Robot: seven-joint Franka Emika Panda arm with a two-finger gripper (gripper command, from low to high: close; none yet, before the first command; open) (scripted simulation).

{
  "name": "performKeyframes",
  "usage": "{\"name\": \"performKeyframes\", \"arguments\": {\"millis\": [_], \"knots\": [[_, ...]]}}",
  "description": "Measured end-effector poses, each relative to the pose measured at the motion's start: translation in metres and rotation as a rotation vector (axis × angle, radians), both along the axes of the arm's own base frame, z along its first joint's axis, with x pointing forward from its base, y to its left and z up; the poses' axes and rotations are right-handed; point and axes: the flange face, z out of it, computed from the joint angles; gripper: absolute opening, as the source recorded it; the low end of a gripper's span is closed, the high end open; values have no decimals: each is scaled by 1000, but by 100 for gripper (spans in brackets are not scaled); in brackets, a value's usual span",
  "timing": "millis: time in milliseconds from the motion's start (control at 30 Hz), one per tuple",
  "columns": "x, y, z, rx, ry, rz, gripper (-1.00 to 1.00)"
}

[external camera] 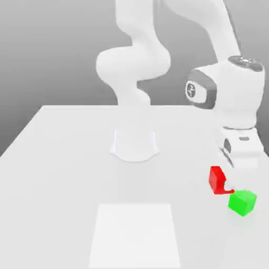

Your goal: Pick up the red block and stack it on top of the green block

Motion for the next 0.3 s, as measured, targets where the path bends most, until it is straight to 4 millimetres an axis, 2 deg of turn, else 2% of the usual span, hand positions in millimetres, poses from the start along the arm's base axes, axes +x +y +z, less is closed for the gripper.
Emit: {"name": "performKeyframes", "arguments": {"millis": [33, 67, 100, 167, 200, 300], "knots": [[-18, 20, -5, 0, 0, 41, -100], [-14, 18, -13, 0, 0, 19, -100], [4, 3, -23, 0, 0, -41, -100], [11, -3, -45, 0, 0, -65, -100], [11, -4, -56, 0, 0, -68, 100], [11, -4, -56, 0, 0, -68, 100]]}}
